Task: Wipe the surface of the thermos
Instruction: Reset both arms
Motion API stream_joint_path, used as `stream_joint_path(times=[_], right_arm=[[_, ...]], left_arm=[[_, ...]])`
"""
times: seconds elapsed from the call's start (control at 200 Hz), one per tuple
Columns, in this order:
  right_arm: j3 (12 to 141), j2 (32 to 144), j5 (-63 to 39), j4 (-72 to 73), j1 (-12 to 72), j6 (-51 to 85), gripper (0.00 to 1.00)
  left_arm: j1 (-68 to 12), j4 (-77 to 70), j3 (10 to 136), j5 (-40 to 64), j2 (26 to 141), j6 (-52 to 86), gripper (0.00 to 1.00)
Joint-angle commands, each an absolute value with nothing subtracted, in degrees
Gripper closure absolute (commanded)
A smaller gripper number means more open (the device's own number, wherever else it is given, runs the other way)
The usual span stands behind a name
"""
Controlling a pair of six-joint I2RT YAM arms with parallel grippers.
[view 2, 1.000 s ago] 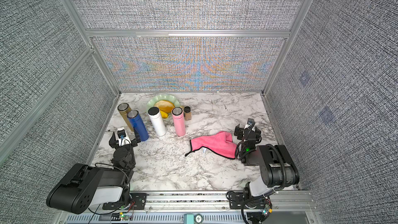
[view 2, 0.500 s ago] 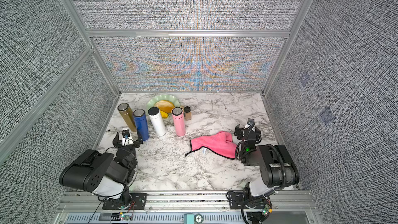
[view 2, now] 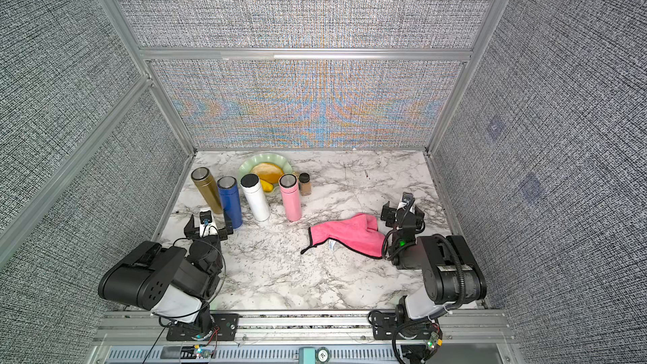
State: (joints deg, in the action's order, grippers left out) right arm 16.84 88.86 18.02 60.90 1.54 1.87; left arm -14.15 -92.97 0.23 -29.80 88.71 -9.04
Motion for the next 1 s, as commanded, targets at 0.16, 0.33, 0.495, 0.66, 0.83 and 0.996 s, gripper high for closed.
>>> stream_joint_path(times=[0.16,0.33,0.495,0.66,0.83,0.996], right_arm=[[16.97,88.92,18.26,62.22,1.60,2.11,0.01],[17.37,89.03,18.14,61.71,1.63,2.15,0.01],[16.99,88.86,18.18,62.23,1.63,2.11,0.01],[7.31,89.41,19.50,80.08,1.81,2.64,0.01],[13.02,88.48,20.87,69.33,0.81,4.21,0.01],[15.77,89.01,19.03,64.88,1.02,3.09,0.01]], left_arm=[[-13.89,-101.78,-0.56,-28.83,88.88,-9.03,0.01],[-13.81,-101.87,-0.59,-28.74,88.86,-8.98,0.00],[-13.87,-101.78,-0.70,-28.68,88.86,-8.97,0.00],[-13.80,-101.78,-0.70,-28.65,88.82,-8.90,0.01],[-13.80,-101.78,-0.75,-28.56,88.78,-8.92,0.00],[-13.83,-101.78,-0.81,-28.48,88.80,-8.89,0.00]])
